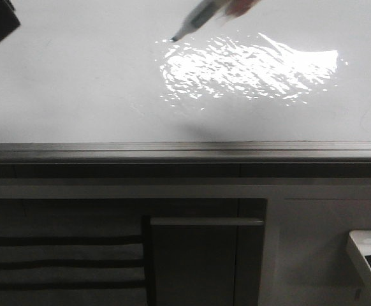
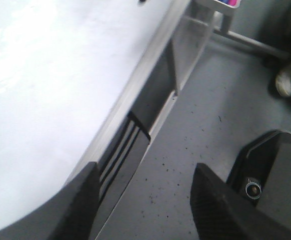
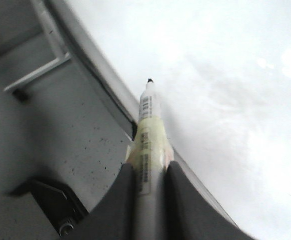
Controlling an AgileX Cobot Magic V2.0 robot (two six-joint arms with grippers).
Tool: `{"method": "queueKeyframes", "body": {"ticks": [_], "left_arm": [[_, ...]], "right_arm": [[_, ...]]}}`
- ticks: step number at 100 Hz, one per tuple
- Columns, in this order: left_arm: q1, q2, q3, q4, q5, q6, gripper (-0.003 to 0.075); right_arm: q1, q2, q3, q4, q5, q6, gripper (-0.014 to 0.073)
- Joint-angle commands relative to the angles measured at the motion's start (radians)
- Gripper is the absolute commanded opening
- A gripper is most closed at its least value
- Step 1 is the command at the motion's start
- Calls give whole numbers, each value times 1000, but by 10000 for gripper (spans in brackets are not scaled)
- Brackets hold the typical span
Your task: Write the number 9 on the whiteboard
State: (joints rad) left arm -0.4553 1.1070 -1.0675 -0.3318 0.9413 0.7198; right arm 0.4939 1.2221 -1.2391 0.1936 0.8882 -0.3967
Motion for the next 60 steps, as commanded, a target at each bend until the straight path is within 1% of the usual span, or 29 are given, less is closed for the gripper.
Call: {"method": "queueKeyframes", "body": {"ticks": [1, 7, 11, 18, 29, 51, 60], "left_arm": [[55, -66, 14, -19, -90, -59, 385], [92, -117, 71, -21, -143, -77, 385], [107, -142, 102, -29, -176, -77, 385], [124, -184, 156, -42, -250, -77, 385], [125, -215, 200, -42, -341, -77, 385], [125, -214, 204, -42, -375, -77, 385], [125, -209, 204, -42, -381, -77, 385]], "right_arm": [[-93, -55, 27, 24, -102, 83, -63], [-143, -76, 87, 74, -145, 83, -63], [-157, -89, 121, 91, -183, 83, -63], [-159, -110, 191, 95, -289, 83, -64], [-159, -112, 267, 96, -392, 83, -64], [-159, -77, 280, 102, -484, 83, -64], [-159, -40, 256, 106, -503, 83, -64]]}}
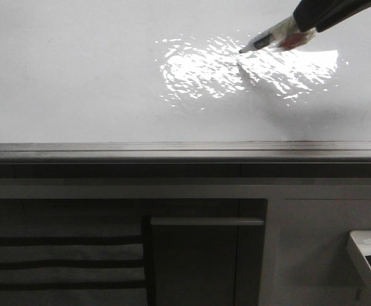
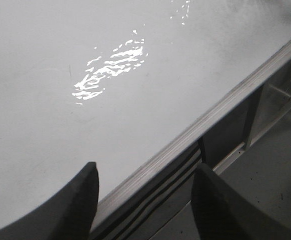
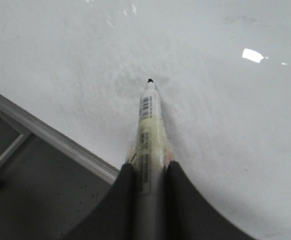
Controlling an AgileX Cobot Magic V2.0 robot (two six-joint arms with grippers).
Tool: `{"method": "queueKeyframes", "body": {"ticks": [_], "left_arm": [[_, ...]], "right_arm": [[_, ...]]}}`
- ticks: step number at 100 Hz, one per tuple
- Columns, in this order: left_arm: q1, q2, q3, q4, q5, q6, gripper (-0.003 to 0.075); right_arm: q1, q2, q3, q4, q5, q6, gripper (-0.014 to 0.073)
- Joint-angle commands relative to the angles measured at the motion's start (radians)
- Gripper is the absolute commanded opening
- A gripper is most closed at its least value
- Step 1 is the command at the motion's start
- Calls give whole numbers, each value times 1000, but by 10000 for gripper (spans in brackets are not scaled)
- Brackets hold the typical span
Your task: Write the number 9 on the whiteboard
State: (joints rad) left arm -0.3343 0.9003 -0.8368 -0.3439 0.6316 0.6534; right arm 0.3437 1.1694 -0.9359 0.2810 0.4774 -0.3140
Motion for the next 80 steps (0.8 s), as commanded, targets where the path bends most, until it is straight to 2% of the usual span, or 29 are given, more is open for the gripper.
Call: {"method": "queueKeyframes", "body": {"ticks": [1, 14, 36, 54, 66, 80], "left_arm": [[4, -2, -26, -32, -74, -11, 385], [4, 0, -26, -32, -88, -11, 385], [4, 0, -26, -32, -95, -11, 385], [4, 0, -26, -32, -95, -11, 385], [4, 0, -26, -32, -104, -11, 385], [4, 0, -26, -32, -108, -11, 385]], "right_arm": [[-9, 20, -50, 18, -92, 0, -64], [-3, 91, -106, 24, -64, 0, -64], [8, 123, -134, -20, 124, -7, -64], [-69, 83, -137, -11, 79, -7, -64], [-71, 78, -137, 1, 54, -7, -64], [-66, 94, -135, 8, 112, -7, -64]]}}
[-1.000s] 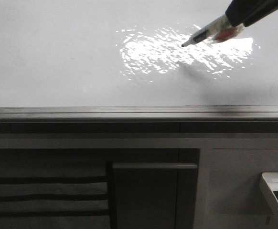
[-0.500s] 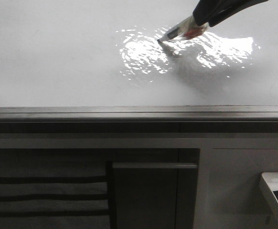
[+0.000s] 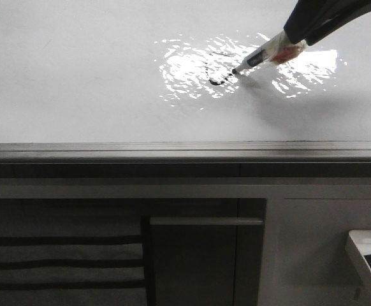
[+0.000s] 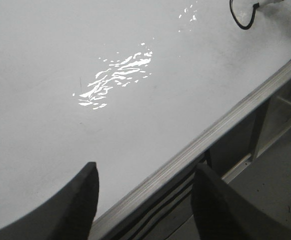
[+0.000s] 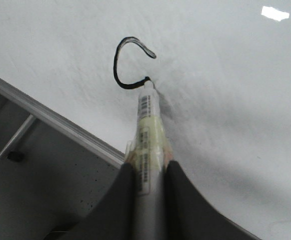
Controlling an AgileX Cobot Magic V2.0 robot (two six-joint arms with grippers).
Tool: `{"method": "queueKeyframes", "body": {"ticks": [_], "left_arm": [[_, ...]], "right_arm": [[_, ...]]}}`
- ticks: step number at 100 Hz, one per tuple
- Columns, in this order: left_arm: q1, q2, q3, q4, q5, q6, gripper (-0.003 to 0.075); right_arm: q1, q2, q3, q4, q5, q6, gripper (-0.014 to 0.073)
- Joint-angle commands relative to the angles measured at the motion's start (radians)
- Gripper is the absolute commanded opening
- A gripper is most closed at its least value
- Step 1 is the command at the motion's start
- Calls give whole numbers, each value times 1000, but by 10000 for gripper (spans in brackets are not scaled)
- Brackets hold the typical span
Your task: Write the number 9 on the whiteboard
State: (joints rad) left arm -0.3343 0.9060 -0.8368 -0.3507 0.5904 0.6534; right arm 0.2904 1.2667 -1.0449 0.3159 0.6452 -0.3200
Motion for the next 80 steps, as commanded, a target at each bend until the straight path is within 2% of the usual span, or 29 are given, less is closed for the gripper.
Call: {"method": "queueKeyframes", "body": {"ticks": [1, 15, 27, 43, 56, 69, 74, 80], "left_arm": [[4, -6, -26, -25, -66, -11, 385], [4, -6, -26, -25, -66, -11, 385], [4, -6, -26, -25, -66, -11, 385], [-30, -6, -26, -28, -67, 7, 385], [-132, 17, -47, -40, -17, 79, 385], [-253, 96, -107, -42, 57, 119, 385], [-294, 133, -127, -42, 63, 133, 385], [-339, 182, -151, -42, 63, 153, 385]], "right_arm": [[-13, -4, -26, -25, -47, -1, -64], [-6, 2, 13, -5, 33, -5, -64], [7, 2, 51, -5, 43, -6, -64], [7, -24, 20, 27, 60, -50, -64], [8, -61, -49, 158, 175, -227, -64], [15, -72, -137, 264, 437, -513, -64], [15, -72, -163, 289, 528, -585, -64], [15, -72, -183, 301, 573, -632, -64]]}}
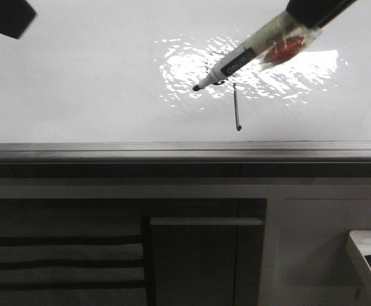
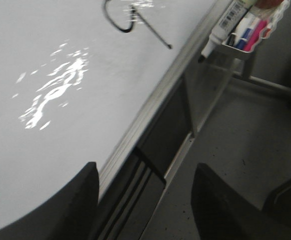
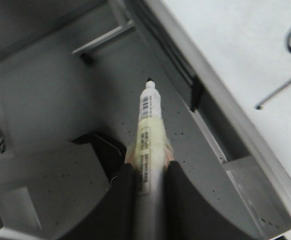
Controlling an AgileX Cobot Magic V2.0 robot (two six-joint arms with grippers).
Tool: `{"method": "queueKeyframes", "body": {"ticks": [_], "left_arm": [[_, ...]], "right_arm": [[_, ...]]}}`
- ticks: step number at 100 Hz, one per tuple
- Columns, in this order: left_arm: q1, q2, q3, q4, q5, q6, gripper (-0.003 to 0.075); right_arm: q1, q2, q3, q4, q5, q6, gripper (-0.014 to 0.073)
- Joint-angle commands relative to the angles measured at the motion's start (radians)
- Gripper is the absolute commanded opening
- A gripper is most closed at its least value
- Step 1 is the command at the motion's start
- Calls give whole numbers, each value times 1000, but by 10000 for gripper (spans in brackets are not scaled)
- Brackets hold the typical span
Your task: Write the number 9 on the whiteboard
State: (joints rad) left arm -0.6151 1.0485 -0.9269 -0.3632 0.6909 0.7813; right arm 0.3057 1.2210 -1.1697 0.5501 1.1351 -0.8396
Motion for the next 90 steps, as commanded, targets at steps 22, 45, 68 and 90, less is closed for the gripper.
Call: {"method": "queueKeyframes", "body": {"ticks": [22, 45, 68, 90], "left_arm": [[-191, 224, -184, -69, -4, 84, 385], [-219, 376, -319, -201, 48, 170, 385], [-219, 395, -343, -219, 71, 190, 374], [-219, 395, -347, -219, 68, 190, 180]], "right_arm": [[0, -26, -71, 68, 101, -206, -64], [0, -26, -71, 68, 101, -206, -64], [0, -26, -71, 69, 101, -206, -64], [0, -26, -71, 93, 103, -206, -64]]}}
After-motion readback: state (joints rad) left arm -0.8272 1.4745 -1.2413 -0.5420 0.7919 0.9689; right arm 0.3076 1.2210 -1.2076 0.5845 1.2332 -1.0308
